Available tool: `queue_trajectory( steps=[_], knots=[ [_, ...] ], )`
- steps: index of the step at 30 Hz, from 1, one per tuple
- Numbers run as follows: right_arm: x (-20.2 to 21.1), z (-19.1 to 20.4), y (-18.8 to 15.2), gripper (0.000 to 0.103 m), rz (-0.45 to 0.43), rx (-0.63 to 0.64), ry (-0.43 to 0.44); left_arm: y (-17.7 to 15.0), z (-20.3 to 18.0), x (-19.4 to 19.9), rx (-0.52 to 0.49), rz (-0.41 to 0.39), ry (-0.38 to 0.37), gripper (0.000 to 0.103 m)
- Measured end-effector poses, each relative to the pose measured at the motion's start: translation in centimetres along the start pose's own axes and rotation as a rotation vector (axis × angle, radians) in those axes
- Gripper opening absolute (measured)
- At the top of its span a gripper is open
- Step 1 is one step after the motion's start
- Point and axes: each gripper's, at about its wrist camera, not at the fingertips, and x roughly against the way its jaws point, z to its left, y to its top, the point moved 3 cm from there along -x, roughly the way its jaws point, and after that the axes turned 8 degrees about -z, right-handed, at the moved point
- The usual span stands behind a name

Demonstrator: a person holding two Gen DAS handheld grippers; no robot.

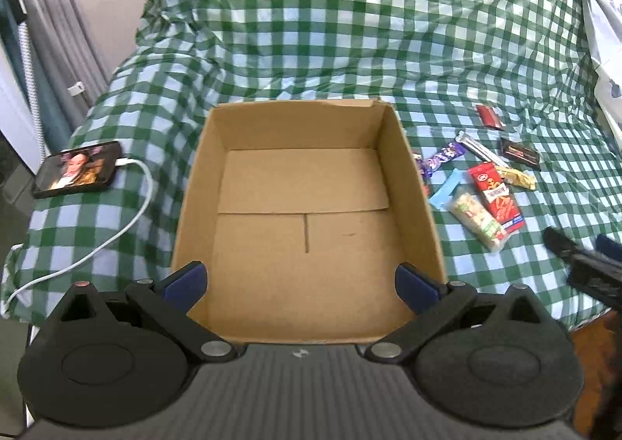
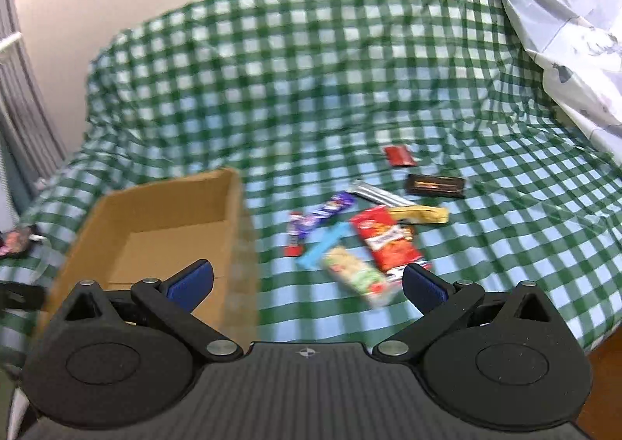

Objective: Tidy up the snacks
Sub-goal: 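Grasp the purple candy bar with the left tool while the right tool grasps the peanut bar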

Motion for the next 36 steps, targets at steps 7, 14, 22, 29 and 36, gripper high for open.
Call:
queue_trajectory(
  steps=[7, 14, 22, 29, 36],
  knots=[
    [-12.3, -4.3, -3.5, 0.102, 0.168, 0.130, 0.073, 3.1, -1.4, -3.4, -0.012, 0.037, 0.055, 0.103],
    [-21.3, -4.7, -5.1, 0.101, 0.249, 0.198, 0.078, 6.9, -5.4, -8.0, -0.088, 0.057, 0.051, 0.103],
    [-21.2, -5.4, -5.7, 0.038, 0.228, 0.200, 0.041, 11.4, -15.3, -16.1, -0.268, 0.057, -0.079, 0.103],
    [-16.2, -14.5, -1.4, 0.038, 0.110, -0.078, -0.208, 12.6, -24.7, -27.2, -0.439, 0.092, -0.127, 0.103],
    [-17.8, -21.7, -4.1, 0.038, 0.222, -0.156, -0.313, 11.0, -28.1, -37.0, -0.494, 0.260, -0.103, 0.103]
  ],
)
